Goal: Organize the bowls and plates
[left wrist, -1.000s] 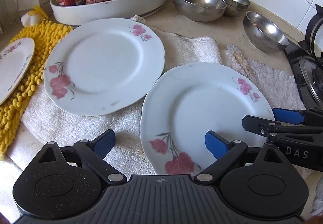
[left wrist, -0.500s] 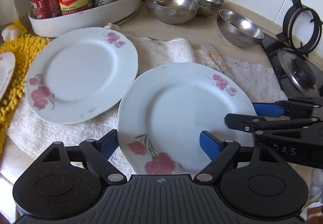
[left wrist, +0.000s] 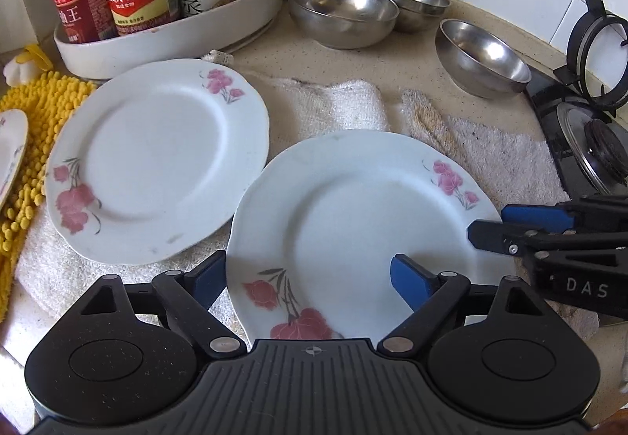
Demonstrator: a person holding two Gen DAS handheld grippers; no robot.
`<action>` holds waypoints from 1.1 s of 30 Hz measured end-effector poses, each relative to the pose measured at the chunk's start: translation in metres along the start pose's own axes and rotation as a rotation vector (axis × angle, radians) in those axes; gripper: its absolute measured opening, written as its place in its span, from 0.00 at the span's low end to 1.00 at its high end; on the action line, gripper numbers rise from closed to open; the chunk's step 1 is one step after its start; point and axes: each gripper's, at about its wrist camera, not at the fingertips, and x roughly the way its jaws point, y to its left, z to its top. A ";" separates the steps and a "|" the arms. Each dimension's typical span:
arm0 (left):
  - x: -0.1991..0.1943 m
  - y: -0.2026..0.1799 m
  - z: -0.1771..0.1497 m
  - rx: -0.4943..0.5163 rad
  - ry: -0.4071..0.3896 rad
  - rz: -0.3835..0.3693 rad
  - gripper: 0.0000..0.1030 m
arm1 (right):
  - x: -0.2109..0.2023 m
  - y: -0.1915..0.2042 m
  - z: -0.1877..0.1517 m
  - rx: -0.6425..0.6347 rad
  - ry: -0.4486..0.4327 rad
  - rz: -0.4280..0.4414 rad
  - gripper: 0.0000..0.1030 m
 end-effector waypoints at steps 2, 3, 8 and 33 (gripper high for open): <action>0.001 -0.002 0.001 0.007 0.005 0.011 0.90 | -0.001 -0.004 -0.001 0.019 -0.005 0.026 0.44; 0.001 -0.002 0.002 0.009 0.002 0.020 0.90 | -0.002 -0.007 -0.001 0.031 -0.006 0.039 0.44; 0.001 -0.008 0.002 0.009 0.005 0.042 0.93 | -0.012 -0.010 -0.003 0.032 -0.030 0.068 0.44; -0.016 0.043 0.033 0.020 -0.043 0.037 0.94 | 0.016 0.043 0.063 -0.065 -0.087 -0.029 0.44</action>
